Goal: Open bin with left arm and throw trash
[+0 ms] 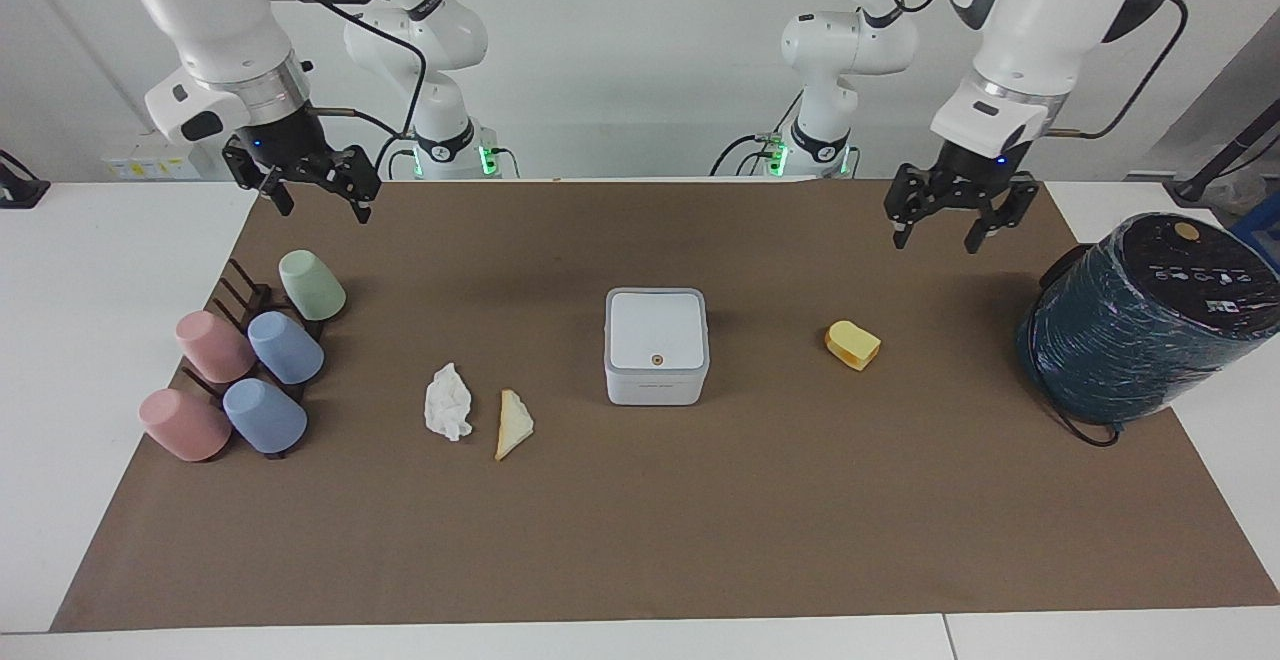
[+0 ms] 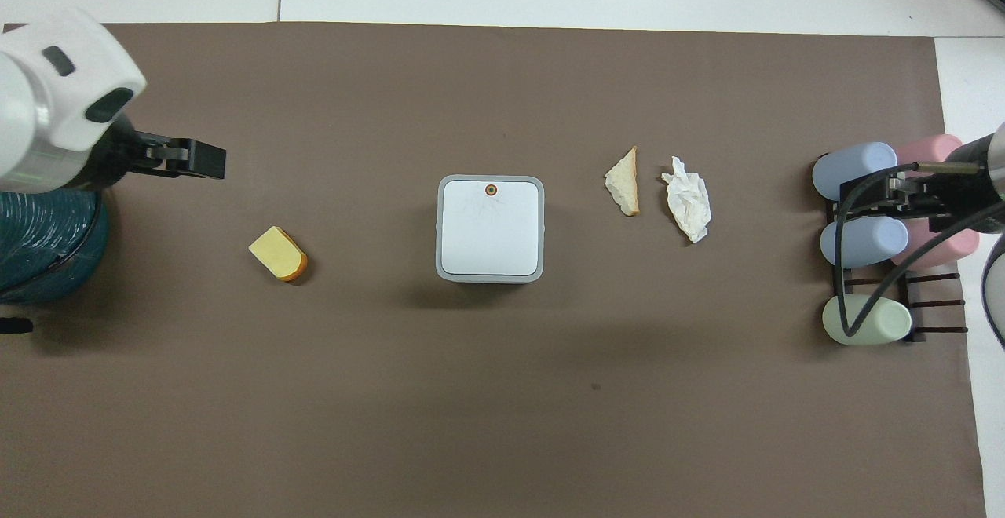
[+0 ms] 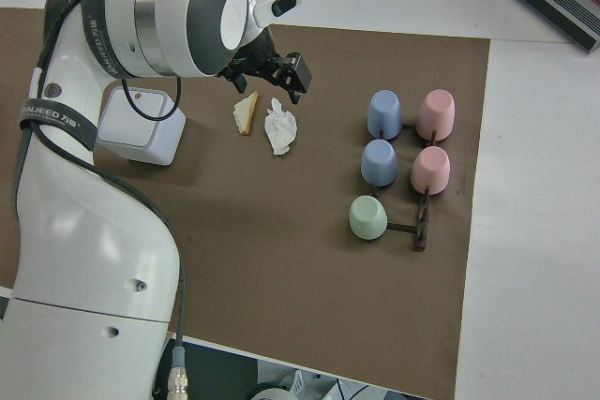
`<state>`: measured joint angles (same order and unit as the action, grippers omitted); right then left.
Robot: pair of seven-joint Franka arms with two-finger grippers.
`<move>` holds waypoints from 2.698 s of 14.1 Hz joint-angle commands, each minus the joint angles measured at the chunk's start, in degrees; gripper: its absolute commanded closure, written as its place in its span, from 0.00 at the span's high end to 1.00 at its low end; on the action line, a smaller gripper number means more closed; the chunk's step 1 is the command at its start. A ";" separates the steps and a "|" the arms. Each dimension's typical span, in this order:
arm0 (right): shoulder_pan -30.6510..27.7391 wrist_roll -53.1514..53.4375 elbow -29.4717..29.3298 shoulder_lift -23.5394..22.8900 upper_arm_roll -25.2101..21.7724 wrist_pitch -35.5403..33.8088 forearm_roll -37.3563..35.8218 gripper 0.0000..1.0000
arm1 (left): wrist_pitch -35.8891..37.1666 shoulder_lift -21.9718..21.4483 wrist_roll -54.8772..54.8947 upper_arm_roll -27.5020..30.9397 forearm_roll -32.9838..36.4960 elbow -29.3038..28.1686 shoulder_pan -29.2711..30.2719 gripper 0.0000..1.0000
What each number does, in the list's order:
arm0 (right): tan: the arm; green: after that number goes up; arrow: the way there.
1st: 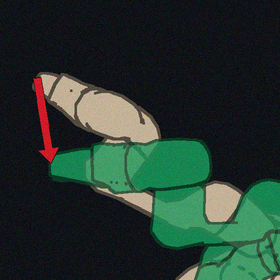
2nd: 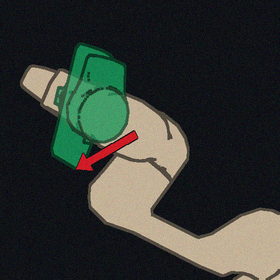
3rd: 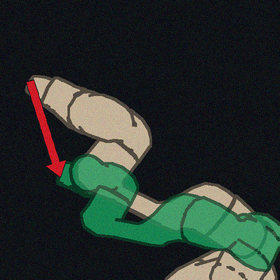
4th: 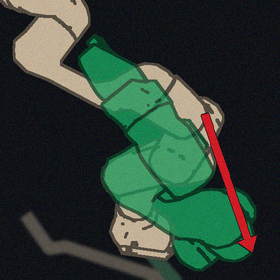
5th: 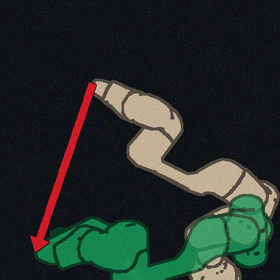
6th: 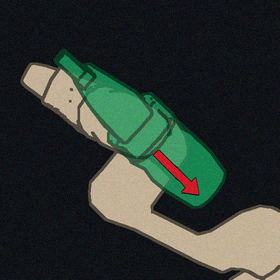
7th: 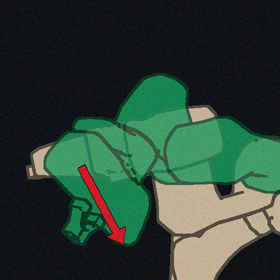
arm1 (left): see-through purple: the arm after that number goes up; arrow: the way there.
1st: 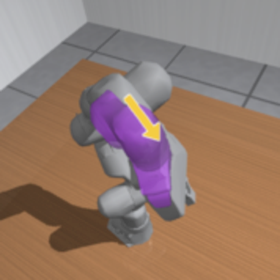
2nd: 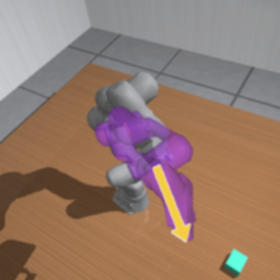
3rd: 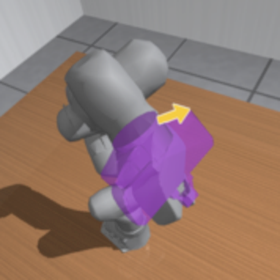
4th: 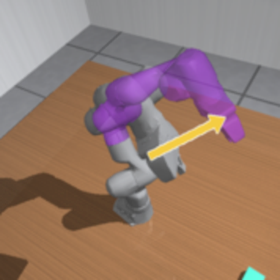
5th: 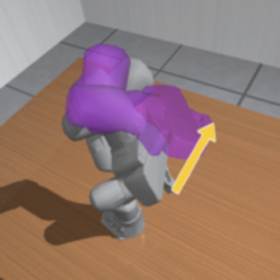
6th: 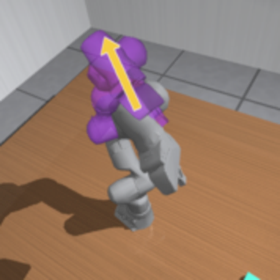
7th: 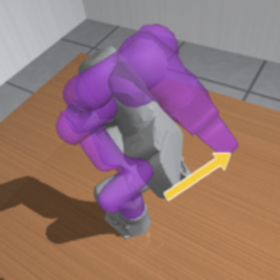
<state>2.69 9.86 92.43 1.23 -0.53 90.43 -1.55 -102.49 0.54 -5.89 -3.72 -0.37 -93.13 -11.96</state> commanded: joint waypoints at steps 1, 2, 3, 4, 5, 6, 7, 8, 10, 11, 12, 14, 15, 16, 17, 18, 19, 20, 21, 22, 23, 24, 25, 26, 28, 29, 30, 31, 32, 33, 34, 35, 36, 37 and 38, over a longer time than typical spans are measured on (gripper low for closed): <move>-0.58 -1.60 2.92 1.14 0.36 5.42 -0.47 1.00 | -3.15 -0.55 -4.12 0.73 0.29 -3.20 -5.17 0.03; -0.32 -1.60 4.50 1.58 0.36 8.24 -0.48 1.00 | -5.68 0.24 -4.39 0.73 0.11 -4.42 -7.53 0.00; -0.05 -1.60 5.65 1.67 0.36 10.44 -0.39 1.00 | -8.57 0.68 -6.22 0.73 0.02 -5.48 -8.86 0.00; 0.12 -1.43 7.48 1.67 0.36 13.77 -0.39 1.00 | -11.65 2.52 -11.03 0.73 -1.20 -5.66 -10.52 0.00; 0.21 -1.43 9.16 1.58 0.45 16.94 -0.47 1.00 | -15.33 4.54 -16.47 0.73 -2.69 -5.66 -12.45 0.00; 0.21 -1.25 10.48 1.06 0.45 19.32 -0.39 1.00 | -19.03 6.47 -19.40 0.73 -3.05 -5.75 -14.13 0.00; 0.21 -1.16 11.54 0.18 0.53 21.78 -0.39 1.00 | -21.50 8.06 -20.12 0.64 -3.23 -5.75 -15.62 0.00; 0.30 -1.08 12.85 -1.22 0.53 24.76 -0.39 1.00 | -24.57 9.81 -20.48 0.64 -3.84 -5.75 -16.59 0.00; 1.70 -1.34 15.49 -3.59 0.62 29.69 -0.39 1.00 | -29.50 11.32 -20.57 0.64 -5.94 -6.54 -18.00 0.00; 1.71 -1.17 16.02 -5.34 0.62 32.41 -0.39 1.00 | -31.00 12.19 -20.57 0.64 -6.56 -6.54 -19.05 0.00; 2.23 -1.16 16.03 -7.45 0.62 34.96 -0.39 1.00 | -32.84 13.86 -20.66 0.64 -6.57 -6.54 -19.94 0.00; 3.37 -1.34 16.73 -11.32 0.62 39.53 -0.39 1.00 | -34.96 16.50 -20.66 0.73 -6.57 -6.72 -21.00 0.00; 4.07 -1.34 17.69 -12.82 0.62 42.34 -0.39 1.00 | -34.88 16.60 -20.66 0.73 -6.57 -6.81 -21.00 0.00; 4.17 -1.43 19.18 -14.05 0.62 45.59 -0.47 1.00 | -34.97 16.68 -20.57 0.73 -6.57 -6.81 -21.00 0.00; 4.34 -1.43 20.41 -14.67 0.62 48.58 -0.48 1.00 | -35.06 16.77 -20.57 0.73 -6.57 -7.50 -21.09 0.00; 4.43 -1.25 20.95 -15.55 0.62 50.70 -0.48 1.00 | -35.84 16.95 -20.57 0.73 -6.57 -8.81 -21.26 0.00; 4.43 -1.08 20.95 -16.86 0.62 52.55 -0.48 1.00 | -36.98 16.95 -20.57 0.73 -6.57 -10.48 -22.05 0.00; 4.43 -1.08 21.12 -17.83 0.62 54.04 -0.48 1.00 | -38.82 17.12 -20.48 0.73 -6.57 -12.24 -22.31 0.00; 4.43 -1.08 21.82 -17.93 0.62 54.32 -0.48 1.00 | -40.93 17.30 -20.48 0.73 -6.57 -14.00 -22.75 0.00; 4.34 -1.08 22.35 -17.67 0.62 54.24 -0.48 1.00 | -42.51 17.82 -20.31 0.73 -6.57 -15.23 -22.84 0.00; 4.34 -1.34 23.57 -17.41 0.62 54.32 -0.48 1.00 | -42.62 17.91 -20.22 0.82 -6.57 -15.24 -22.93 0.00; 4.34 -1.51 24.81 -17.32 0.62 54.50 -0.48 1.00 | -41.75 18.00 -20.13 0.82 -6.57 -14.03 -22.67 0.00; 4.34 -1.51 25.51 -17.40 0.62 54.76 -0.48 1.00 | -39.48 18.00 -19.95 0.82 -6.48 -11.49 -22.06 0.00; 4.34 -1.60 25.78 -17.66 0.62 56.33 -0.48 1.00 | -34.67 18.26 -19.78 0.91 -6.40 -7.81 -21.27 0.00; 4.34 -1.86 27.62 -18.11 0.62 59.58 -0.48 1.00 | -24.04 18.18 -19.60 0.91 -6.22 0.36 -17.85 0.00; 4.26 -2.04 28.67 -18.37 0.62 62.21 -0.48 1.00 | -19.55 18.09 -19.51 0.82 -6.13 3.45 -16.09 0.00; 4.34 -1.78 29.12 -18.46 0.62 64.15 -0.48 1.00 | -16.11 17.92 -19.08 0.82 -6.04 5.56 -14.42 0.00; 4.34 -1.60 29.12 -18.55 0.62 64.25 -0.48 0.70 | -14.25 17.65 -18.38 0.82 -6.04 6.54 -13.01 0.00; 4.34 -1.60 29.12 -18.55 0.62 64.43 -0.48 0.17 | -13.45 17.56 -17.76 0.91 -5.96 6.73 -11.35 0.01; 4.34 -1.43 29.12 -18.55 0.62 64.34 -0.48 0.00 | -13.61 17.39 -16.71 0.99 -5.87 6.64 -10.20 0.04; 4.34 -1.34 29.12 -18.55 0.62 64.34 -0.48 0.00 | -13.53 17.30 -14.61 1.08 -6.04 6.21 -8.80 0.11; 4.43 -1.25 29.12 -18.55 0.62 64.34 -0.48 0.00 | -13.35 17.13 -12.94 1.17 -5.96 5.42 -6.78 0.25; 4.43 -0.99 28.95 -18.55 0.71 64.34 -0.48 0.00 | -13.44 16.34 -12.66 1.17 -5.96 3.93 -5.54 0.37; 5.21 -0.03 28.69 -18.46 0.71 64.34 -0.48 0.00 | -14.05 15.38 -12.57 1.26 -5.96 1.39 -4.22 0.57; 6.09 2.59 28.42 -18.11 0.71 64.26 -0.48 0.00 | -14.84 14.24 -11.44 1.35 -5.87 -1.42 -3.08 0.77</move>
<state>7.67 9.94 120.71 -17.65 0.05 153.80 -1.54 -116.78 17.42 -19.22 -2.18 -6.23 -89.30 -17.09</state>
